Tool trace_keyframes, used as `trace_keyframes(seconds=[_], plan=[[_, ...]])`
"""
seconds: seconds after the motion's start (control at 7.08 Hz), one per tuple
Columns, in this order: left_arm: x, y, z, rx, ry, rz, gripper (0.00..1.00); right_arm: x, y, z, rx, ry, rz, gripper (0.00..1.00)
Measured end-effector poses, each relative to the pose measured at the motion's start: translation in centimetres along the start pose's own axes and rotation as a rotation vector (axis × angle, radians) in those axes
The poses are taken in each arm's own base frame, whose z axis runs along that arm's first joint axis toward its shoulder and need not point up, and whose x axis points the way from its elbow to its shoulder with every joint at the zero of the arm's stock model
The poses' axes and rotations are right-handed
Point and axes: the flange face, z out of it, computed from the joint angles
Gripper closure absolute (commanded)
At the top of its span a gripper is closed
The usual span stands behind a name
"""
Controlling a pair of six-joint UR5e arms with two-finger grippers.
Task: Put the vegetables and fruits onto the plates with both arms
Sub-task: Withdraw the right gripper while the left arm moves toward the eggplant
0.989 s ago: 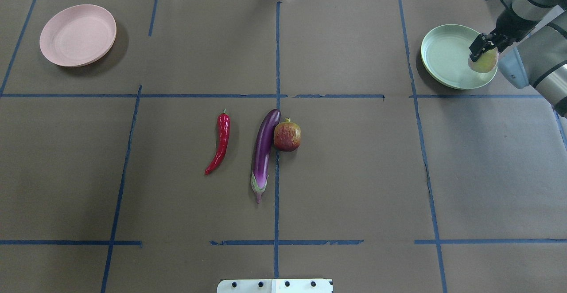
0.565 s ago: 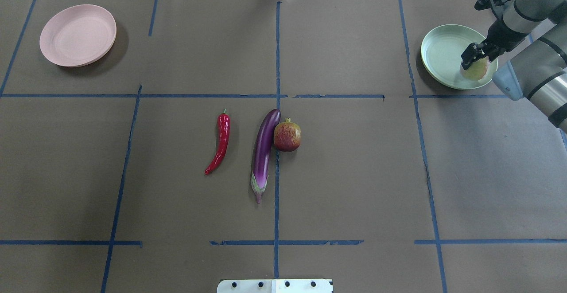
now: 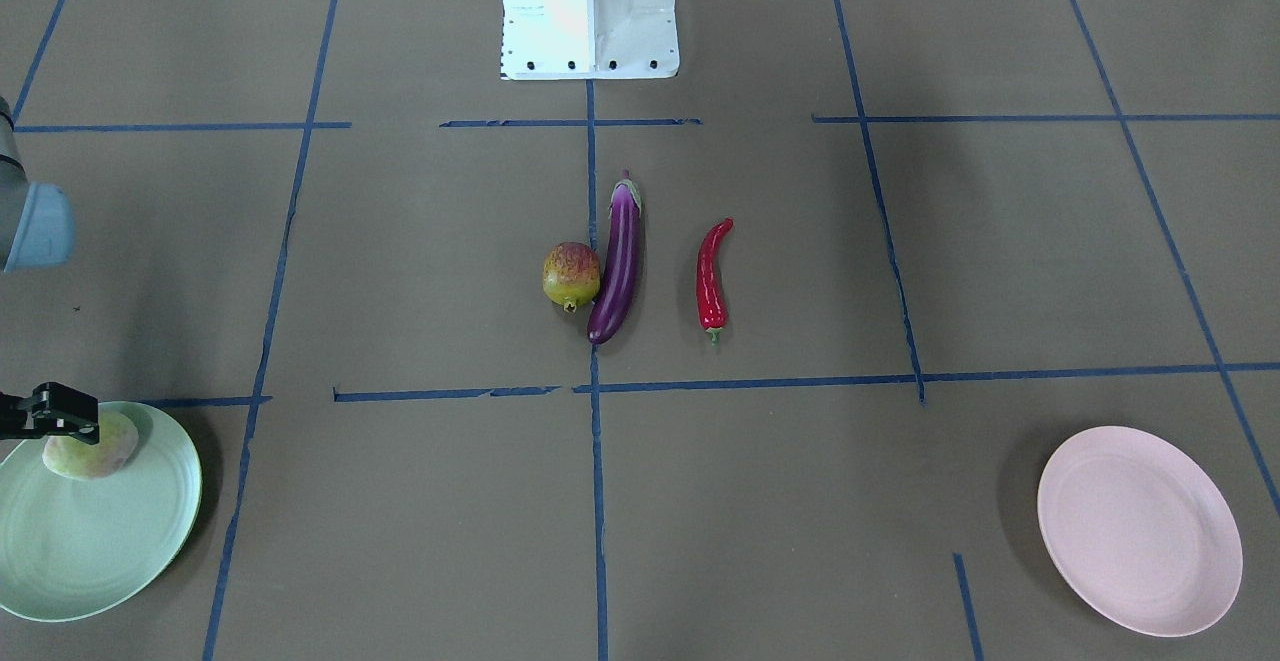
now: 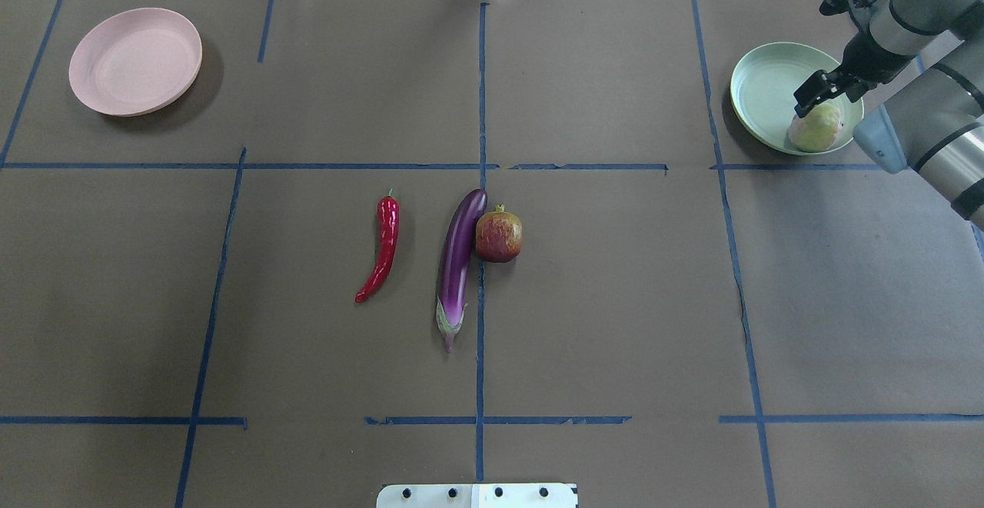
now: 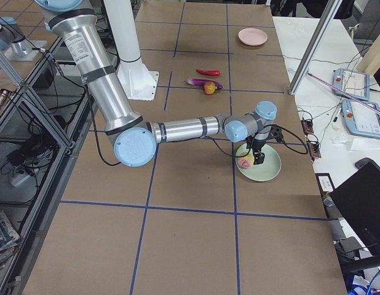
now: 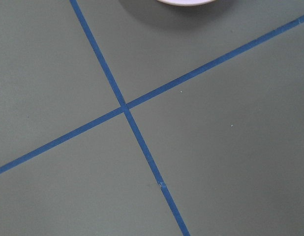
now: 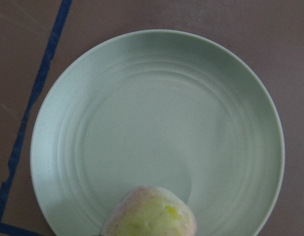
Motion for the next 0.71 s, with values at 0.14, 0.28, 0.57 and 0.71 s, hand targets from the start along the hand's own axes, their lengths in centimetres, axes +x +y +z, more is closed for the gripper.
trace_keyframes(seconds=[0.14, 0.28, 0.57, 0.71], plan=[[1.3, -1.5, -0.1, 0.008, 0.015, -0.013, 0.00, 2.0, 1.0, -1.6, 0.015, -0.014, 0.027, 0.00], [3.8, -4.1, 0.2, 0.014, 0.044, -0.027, 0.00, 4.3, 2.9, -2.9, 0.023, -0.037, 0.052, 0.00], [12.4, -10.9, 2.2, -0.006, 0.100, -0.024, 0.00, 9.8, 10.2, -4.7, 0.033, -0.040, 0.097, 0.00], [17.8, -14.0, 3.2, -0.019, 0.129, -0.060, 0.00, 12.3, 14.6, -4.9, 0.024, -0.032, 0.138, 0.00]])
